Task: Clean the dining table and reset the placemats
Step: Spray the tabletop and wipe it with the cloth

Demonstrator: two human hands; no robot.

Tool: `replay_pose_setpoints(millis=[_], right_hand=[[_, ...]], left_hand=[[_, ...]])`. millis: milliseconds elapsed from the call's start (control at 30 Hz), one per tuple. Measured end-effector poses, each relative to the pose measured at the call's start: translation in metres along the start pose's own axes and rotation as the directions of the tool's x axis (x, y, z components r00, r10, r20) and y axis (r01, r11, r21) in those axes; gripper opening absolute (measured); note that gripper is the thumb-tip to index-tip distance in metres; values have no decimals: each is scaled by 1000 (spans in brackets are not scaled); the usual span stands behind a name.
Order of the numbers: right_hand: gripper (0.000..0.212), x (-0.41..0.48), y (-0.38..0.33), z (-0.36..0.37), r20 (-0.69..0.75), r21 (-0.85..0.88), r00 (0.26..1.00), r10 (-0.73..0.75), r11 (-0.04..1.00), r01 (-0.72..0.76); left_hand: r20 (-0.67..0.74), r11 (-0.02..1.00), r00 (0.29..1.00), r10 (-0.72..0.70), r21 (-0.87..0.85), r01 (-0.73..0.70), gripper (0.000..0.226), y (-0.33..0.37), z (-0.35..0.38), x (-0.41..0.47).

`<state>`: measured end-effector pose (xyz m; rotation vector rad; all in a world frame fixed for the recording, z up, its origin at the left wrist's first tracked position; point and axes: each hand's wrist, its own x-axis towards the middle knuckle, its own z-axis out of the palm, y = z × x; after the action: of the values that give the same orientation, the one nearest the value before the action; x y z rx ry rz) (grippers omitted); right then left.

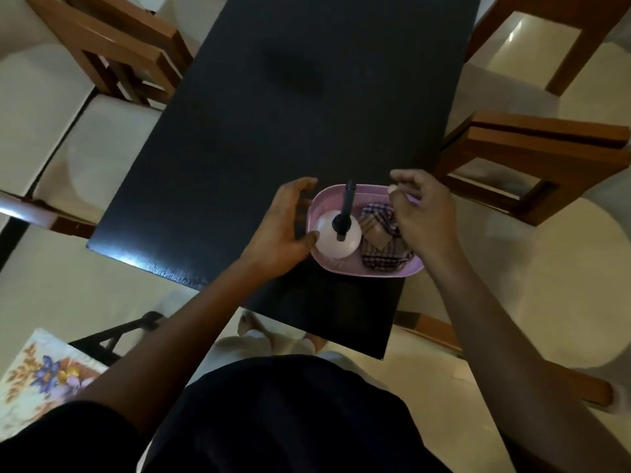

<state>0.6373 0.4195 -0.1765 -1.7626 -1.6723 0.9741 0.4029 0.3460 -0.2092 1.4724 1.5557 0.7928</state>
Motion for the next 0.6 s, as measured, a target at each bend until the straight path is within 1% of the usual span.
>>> replay_pose_setpoints(millis=[67, 167, 233, 333, 433, 600], right_hand=[[28, 5, -24, 1, 2, 68, 999, -37, 997, 37], [28, 9, -64, 11, 37, 119, 988, -148, 983, 142], [28, 7, -90, 25, 88, 127, 968, -235, 967, 223], [28, -3, -124, 59, 196, 138, 922, -334, 940, 311], [28, -24, -152, 106, 335, 154, 842, -422, 907, 393], [28, -90, -185, 196, 547, 169, 701, -458, 880, 444]], left_hand=[[-115, 999, 993, -37, -41, 33, 73, -4, -14, -15], [-288, 992, 952, -104, -93, 80, 55, -12, -38, -33], [-375, 989, 918, -130, -114, 94, 49, -19, -56, -47], [-480, 987, 866, -143, -134, 89, 46, -30, -83, -75], [-581, 984, 796, -168, -154, 95, 46, -44, -108, -118], [-704, 967, 664, -252, -205, 150, 45, -78, -144, -210]])
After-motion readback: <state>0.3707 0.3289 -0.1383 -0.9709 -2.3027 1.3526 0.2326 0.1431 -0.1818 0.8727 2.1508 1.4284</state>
